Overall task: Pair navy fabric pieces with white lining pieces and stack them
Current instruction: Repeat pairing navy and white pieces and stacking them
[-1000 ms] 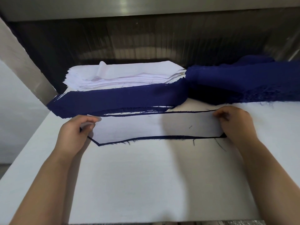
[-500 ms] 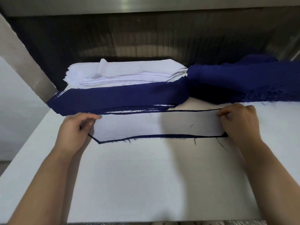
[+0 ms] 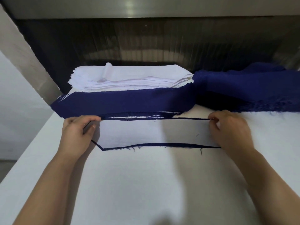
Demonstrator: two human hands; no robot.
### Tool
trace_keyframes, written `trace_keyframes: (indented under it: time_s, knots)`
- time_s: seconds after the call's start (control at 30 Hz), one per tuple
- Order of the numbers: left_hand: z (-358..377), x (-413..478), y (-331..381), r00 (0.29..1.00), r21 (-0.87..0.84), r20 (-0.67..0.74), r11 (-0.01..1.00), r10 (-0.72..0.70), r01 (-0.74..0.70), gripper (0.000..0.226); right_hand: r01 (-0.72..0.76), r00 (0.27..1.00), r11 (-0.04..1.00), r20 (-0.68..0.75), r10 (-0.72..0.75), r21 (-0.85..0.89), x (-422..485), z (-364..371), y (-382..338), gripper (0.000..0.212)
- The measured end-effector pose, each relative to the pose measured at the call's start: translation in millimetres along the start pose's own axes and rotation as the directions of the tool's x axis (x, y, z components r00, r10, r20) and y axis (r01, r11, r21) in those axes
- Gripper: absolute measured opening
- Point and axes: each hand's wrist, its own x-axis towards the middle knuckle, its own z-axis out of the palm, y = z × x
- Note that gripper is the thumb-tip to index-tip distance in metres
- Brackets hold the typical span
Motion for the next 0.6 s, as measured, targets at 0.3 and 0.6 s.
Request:
trace_keyframes:
  time_s: [0.3, 0.6]
  knots:
    - [12, 47, 24, 0.985, 0.068, -0.147, 0.993, -0.088, 0.099, 0.025, 0.272, 0.961, 0.958, 0.031, -0.276, 0.088, 58, 25, -49, 0.03]
    - [27, 114, 11, 0.982, 0.528, 0.139, 0.848, -0.128, 0.036, 0.052, 0.333, 0.939, 0.936, 0.133, -0.317, -0.114, 136, 63, -82, 0.036]
